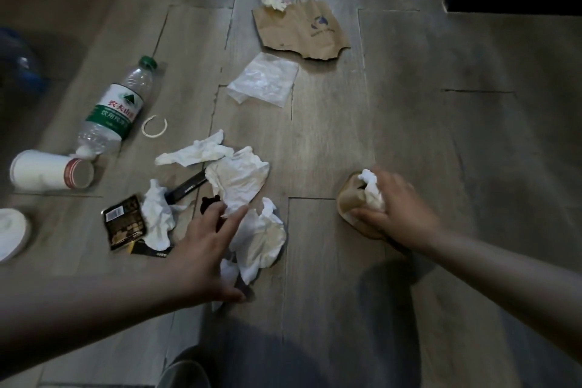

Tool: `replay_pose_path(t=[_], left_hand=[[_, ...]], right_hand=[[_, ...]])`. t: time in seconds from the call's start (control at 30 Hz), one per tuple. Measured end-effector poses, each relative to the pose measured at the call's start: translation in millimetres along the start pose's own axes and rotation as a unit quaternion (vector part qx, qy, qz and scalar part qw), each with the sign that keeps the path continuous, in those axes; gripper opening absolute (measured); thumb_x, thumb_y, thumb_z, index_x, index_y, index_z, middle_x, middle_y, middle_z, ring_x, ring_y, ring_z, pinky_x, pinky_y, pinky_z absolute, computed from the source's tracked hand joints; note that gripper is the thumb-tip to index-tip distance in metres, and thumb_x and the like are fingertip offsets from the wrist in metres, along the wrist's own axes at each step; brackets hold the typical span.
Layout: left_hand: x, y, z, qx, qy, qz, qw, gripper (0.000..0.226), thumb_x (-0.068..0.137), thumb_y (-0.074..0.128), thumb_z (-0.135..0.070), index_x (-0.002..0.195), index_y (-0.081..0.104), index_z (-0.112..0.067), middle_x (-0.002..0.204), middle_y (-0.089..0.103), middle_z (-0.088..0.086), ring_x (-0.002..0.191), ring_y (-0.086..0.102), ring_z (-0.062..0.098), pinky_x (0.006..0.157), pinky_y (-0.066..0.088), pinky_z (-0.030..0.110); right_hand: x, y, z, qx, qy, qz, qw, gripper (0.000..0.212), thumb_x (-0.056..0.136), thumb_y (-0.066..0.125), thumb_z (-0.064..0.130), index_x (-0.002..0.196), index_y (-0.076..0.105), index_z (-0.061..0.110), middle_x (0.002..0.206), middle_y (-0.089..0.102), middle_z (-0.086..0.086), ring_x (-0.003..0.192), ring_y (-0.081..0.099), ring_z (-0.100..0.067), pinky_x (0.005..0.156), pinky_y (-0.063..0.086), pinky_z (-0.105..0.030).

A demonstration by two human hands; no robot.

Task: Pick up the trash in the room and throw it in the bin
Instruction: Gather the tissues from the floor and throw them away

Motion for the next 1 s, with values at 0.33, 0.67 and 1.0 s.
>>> replay_pose_path(t=[0.33,0.67,1.0], left_hand=[[-20,25,12,-0.222,-0.112,-0.061,0.967,0.075,0.068,0.083,-0.027,0.124,0.032,-0.032,0.117,0.036,-0.006,0.097,0.048,0.009,0.078,0.044,0.02],[-12,-27,16,-0.288,-0.075,-0.203,0.933,0.059,0.07,0.083,-0.022,0.114,0.044,-0.026,0.11,0.049,-0.003,0.084,0.059,0.012,0.065,0.052,0.018],[22,-2,12,-0.14,-0.193,-0.081,0.968,0.13,0.052,0.069,-0.078,0.149,-0.005,-0.035,0.157,-0.008,0.003,0.145,0.002,0.034,0.114,0.021,0.05]], right_hand=[[-8,13,24,0.018,-0.04,0.017,0.999,0.077,0.076,0.074,0.047,0.139,0.036,0.025,0.133,0.046,0.0,0.119,0.046,-0.021,0.09,0.038,-0.03],[-12,15,19,0.021,-0.038,0.008,0.999,0.08,0.075,0.074,0.049,0.14,0.034,0.026,0.13,0.047,-0.002,0.117,0.045,-0.021,0.089,0.039,-0.032],[-13,15,20,0.015,-0.029,0.025,0.999,0.081,0.076,0.074,0.048,0.141,0.033,0.027,0.134,0.045,-0.003,0.121,0.044,-0.02,0.093,0.04,-0.033]])
Point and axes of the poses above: each hand's wrist, its own x-axis towards the middle knuckle, its own y-axis out of the palm, z = x × y, the point moved 7 cm from there along x, towards the middle knuckle
